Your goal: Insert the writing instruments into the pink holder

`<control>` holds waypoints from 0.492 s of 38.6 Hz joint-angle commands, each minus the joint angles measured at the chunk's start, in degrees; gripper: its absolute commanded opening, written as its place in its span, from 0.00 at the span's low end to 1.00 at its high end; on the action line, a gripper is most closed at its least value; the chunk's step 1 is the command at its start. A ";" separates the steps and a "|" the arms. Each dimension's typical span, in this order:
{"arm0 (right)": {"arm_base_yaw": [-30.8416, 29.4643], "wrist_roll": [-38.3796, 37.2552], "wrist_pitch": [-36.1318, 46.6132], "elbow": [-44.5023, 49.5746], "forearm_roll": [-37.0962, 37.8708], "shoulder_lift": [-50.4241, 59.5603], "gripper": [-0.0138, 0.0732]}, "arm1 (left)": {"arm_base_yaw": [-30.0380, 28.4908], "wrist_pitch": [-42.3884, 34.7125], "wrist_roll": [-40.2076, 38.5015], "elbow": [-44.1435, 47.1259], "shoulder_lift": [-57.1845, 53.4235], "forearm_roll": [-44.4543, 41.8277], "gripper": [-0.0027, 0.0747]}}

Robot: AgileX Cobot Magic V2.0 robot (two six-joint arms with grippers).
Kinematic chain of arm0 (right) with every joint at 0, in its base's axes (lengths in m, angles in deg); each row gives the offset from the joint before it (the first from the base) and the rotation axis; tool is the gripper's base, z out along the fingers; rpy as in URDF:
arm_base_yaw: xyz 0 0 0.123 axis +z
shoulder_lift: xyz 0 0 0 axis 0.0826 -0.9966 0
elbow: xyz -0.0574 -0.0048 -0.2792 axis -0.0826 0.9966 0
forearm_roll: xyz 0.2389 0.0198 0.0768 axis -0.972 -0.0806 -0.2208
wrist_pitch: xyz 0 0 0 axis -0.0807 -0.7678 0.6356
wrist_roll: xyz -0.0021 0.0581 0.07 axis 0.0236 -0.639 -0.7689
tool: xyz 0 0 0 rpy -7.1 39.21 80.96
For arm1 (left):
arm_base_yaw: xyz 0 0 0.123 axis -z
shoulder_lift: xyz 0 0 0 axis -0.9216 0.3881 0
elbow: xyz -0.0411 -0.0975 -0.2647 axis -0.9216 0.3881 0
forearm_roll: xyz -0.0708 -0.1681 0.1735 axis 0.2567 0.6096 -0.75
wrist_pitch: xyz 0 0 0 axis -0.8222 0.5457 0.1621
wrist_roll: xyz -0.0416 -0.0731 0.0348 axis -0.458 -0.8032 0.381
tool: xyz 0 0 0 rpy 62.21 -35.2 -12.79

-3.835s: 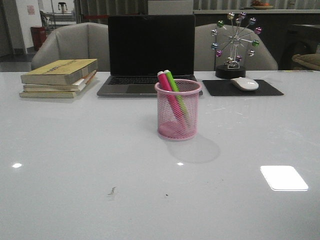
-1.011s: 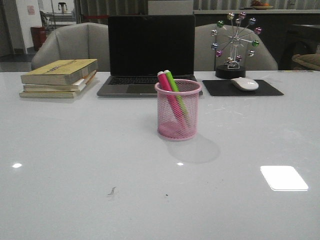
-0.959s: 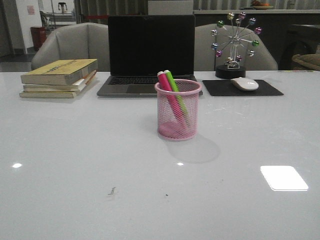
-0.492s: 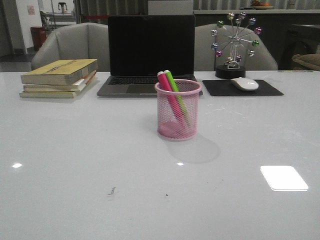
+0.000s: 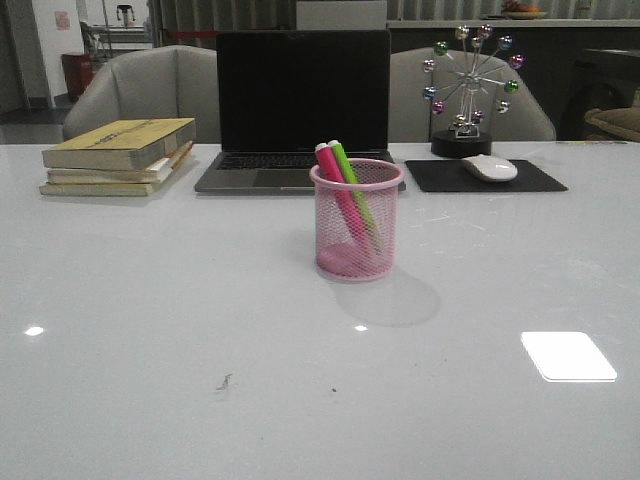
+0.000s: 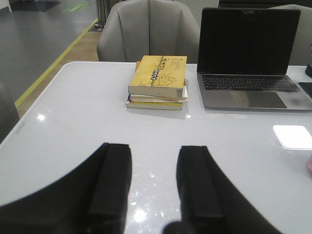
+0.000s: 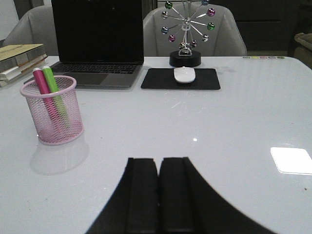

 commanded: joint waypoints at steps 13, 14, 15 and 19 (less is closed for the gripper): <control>-0.41 0.60 4.69 0.10 0.50 0.64 0.21 | -0.14 -24.36 -0.52 11.31 -7.02 1.52 0.16; -0.41 0.60 4.69 0.10 0.50 0.64 0.21 | -0.14 -26.12 -0.52 12.68 -8.22 1.52 0.16; -0.41 0.60 4.69 0.10 0.50 0.64 0.21 | -0.14 -27.97 -0.07 14.37 -9.83 1.52 0.16; -0.41 0.60 4.69 0.10 0.50 0.64 0.21 | -0.14 -30.01 3.78 18.98 -16.14 1.52 0.16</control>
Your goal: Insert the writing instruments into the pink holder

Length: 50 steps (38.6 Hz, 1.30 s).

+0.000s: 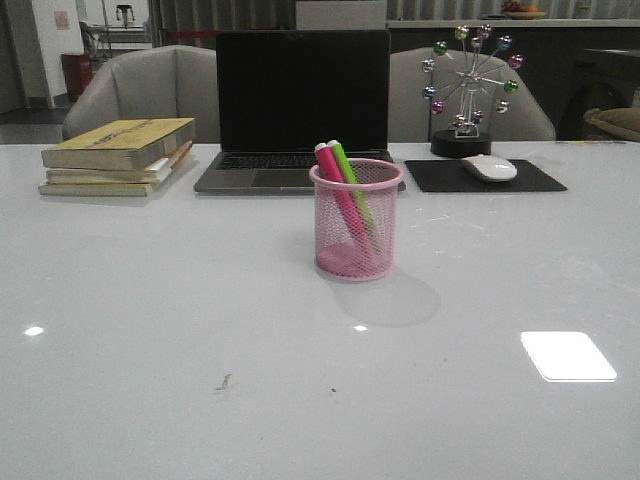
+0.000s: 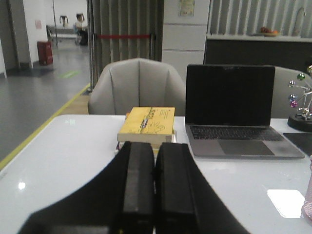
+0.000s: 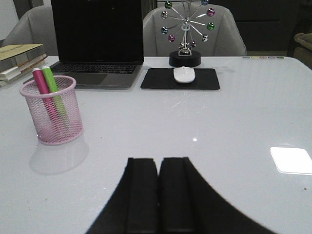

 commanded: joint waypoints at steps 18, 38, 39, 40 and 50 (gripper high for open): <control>-0.41 0.60 4.69 0.10 0.50 0.64 0.21 | -0.14 -9.37 7.72 13.33 -11.17 4.52 0.16; -0.41 0.60 4.75 0.10 0.50 0.64 0.21 | -0.14 -6.69 7.72 13.19 -11.17 7.08 0.16; -0.41 0.60 4.75 0.10 0.50 0.64 0.21 | -0.14 -6.69 7.72 13.19 -11.17 7.08 0.16; -0.41 0.60 4.75 0.10 0.50 0.64 0.21 | -0.14 -6.69 7.72 13.19 -11.17 7.08 0.16; -0.41 0.60 4.75 0.10 0.50 0.64 0.21 | -0.14 -6.69 7.72 13.19 -11.17 7.08 0.16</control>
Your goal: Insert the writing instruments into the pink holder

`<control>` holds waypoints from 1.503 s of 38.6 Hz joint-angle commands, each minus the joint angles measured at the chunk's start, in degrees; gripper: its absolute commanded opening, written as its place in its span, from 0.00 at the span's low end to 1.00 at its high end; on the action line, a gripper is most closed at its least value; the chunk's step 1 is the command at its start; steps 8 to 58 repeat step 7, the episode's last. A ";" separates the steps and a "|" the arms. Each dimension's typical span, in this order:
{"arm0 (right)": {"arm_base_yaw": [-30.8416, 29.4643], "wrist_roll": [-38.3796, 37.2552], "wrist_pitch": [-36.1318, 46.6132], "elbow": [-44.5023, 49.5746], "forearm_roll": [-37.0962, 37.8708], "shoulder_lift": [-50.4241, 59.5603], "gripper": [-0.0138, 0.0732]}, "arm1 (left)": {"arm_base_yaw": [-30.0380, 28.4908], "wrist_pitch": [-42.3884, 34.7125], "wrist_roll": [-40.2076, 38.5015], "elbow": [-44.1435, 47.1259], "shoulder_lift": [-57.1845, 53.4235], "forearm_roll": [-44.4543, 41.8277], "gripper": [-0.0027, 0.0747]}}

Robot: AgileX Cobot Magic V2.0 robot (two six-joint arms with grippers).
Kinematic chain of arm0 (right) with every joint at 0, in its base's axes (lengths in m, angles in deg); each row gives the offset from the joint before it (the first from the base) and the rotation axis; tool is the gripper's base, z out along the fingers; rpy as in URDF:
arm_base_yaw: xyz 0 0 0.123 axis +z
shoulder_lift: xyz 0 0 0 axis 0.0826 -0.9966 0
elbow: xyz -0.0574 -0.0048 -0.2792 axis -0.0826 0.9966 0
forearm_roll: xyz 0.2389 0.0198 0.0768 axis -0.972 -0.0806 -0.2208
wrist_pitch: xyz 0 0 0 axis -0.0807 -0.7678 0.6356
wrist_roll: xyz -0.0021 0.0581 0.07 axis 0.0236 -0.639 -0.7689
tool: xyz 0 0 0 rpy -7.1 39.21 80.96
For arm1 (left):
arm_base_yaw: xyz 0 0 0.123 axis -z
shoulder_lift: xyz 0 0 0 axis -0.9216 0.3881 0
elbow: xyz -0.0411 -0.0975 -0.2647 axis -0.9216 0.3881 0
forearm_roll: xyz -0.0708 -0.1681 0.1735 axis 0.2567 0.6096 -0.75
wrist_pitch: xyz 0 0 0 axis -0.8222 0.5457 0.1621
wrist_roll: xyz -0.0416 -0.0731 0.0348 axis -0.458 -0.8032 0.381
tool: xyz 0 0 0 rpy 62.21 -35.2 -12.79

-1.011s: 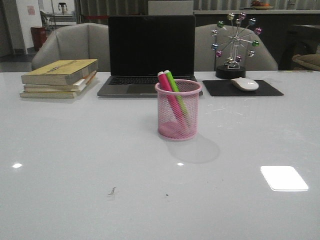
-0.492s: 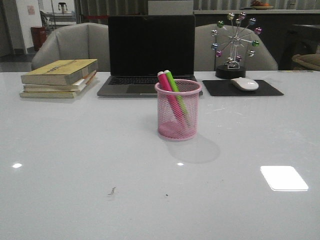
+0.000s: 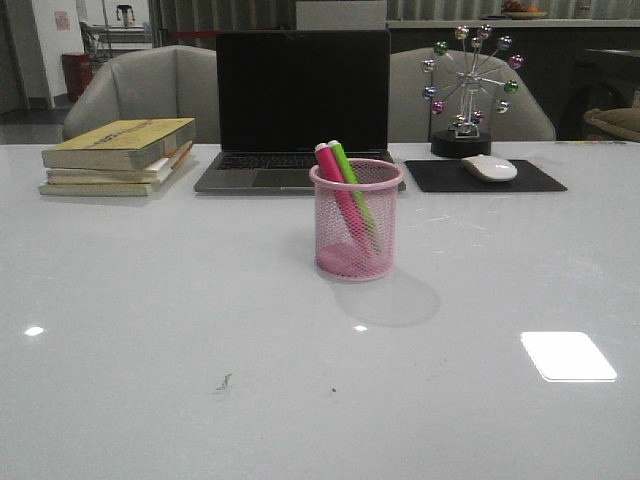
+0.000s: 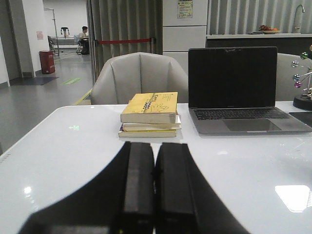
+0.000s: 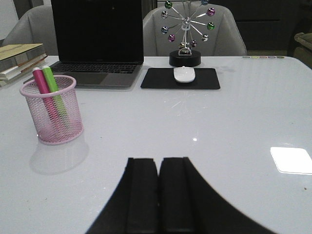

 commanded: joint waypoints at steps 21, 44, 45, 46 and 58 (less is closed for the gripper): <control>-0.41 0.60 4.79 0.10 0.50 0.64 0.21 | -0.14 -4.85 -0.01 0.16 -1.24 0.64 0.16; -0.41 0.60 4.79 0.10 0.50 0.64 0.21 | -0.14 -4.85 -0.01 0.16 -1.24 0.64 0.16; -0.41 0.60 4.79 0.10 0.50 0.64 0.21 | -0.14 -4.85 -0.01 0.16 -1.24 0.64 0.16; -0.41 0.60 4.79 0.10 0.50 0.64 0.21 | -0.14 -4.85 -0.01 0.16 -1.24 0.64 0.16; -0.41 0.60 4.79 0.10 0.50 0.64 0.21 | -0.14 -4.85 -0.01 0.16 -1.24 0.64 0.16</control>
